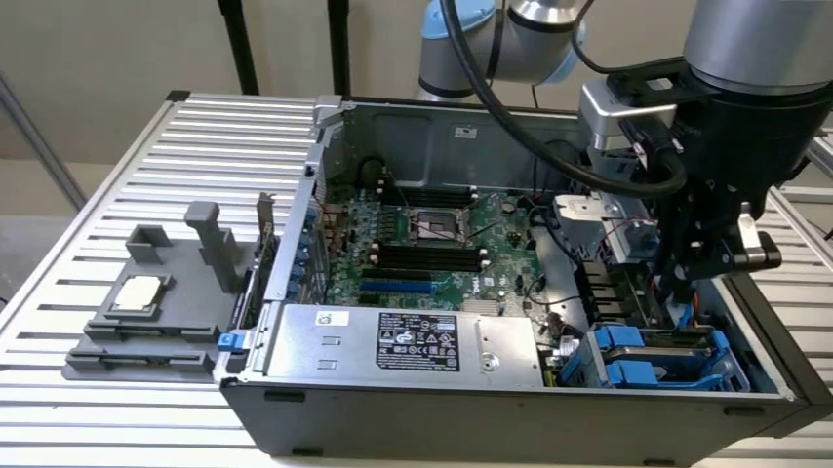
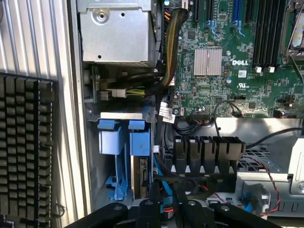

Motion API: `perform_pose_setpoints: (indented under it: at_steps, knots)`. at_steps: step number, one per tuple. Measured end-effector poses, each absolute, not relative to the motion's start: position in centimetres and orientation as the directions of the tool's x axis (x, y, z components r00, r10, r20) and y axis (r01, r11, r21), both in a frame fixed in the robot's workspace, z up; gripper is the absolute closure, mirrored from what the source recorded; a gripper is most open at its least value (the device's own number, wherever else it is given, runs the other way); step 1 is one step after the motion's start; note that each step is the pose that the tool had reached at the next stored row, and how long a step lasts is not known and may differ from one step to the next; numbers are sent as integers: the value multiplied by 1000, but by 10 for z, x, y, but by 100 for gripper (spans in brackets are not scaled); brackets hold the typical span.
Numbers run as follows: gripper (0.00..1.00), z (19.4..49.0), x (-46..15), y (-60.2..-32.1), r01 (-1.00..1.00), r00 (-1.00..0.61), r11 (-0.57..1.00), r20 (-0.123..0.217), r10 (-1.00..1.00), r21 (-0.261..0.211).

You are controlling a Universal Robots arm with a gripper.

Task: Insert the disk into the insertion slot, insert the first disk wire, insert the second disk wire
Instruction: 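Insert the second disk wire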

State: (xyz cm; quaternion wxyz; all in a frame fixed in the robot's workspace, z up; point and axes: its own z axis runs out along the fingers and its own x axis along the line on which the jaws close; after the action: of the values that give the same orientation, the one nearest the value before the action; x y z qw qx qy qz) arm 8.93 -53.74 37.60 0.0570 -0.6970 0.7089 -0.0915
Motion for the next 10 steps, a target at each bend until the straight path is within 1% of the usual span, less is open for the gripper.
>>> perform_pose_setpoints:
  at_steps: [10]
  knots:
    - [75,375,95,-534,-983,-27,9,99,-995,-181]
